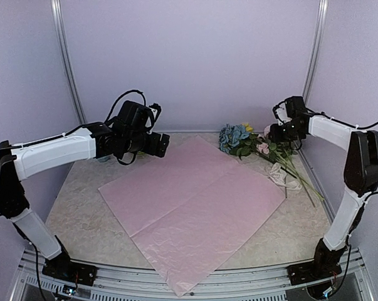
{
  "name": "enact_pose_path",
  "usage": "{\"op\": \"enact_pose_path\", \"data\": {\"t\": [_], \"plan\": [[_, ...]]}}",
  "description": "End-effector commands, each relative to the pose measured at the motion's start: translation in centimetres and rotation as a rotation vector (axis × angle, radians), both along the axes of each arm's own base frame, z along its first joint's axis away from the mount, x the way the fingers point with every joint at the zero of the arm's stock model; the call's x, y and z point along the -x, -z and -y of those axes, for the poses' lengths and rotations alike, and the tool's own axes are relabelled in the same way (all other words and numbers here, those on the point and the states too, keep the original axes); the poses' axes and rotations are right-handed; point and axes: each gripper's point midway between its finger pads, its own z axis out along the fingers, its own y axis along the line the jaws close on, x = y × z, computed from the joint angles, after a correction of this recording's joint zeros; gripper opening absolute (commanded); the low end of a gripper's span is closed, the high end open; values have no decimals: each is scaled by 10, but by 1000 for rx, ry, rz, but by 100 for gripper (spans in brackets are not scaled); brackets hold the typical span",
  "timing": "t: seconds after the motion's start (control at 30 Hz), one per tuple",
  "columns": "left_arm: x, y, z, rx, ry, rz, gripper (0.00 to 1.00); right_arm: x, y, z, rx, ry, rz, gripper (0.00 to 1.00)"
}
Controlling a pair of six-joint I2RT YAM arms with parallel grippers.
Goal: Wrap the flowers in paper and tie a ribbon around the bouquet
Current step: Unfold the folded wrapping paper at the center of the board, then pick up the fake flower from the corner of the board.
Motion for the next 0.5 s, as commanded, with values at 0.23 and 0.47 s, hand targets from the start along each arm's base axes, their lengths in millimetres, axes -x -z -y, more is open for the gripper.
{"op": "enact_pose_path", "data": {"t": [0.23, 0.47], "plan": [[-10, -18, -7, 44, 33, 89, 99, -19, 73, 120, 133, 183, -220, 34], [-1, -15, -8, 135, 37, 60, 99, -37, 94, 125, 85, 157, -250, 29]]}}
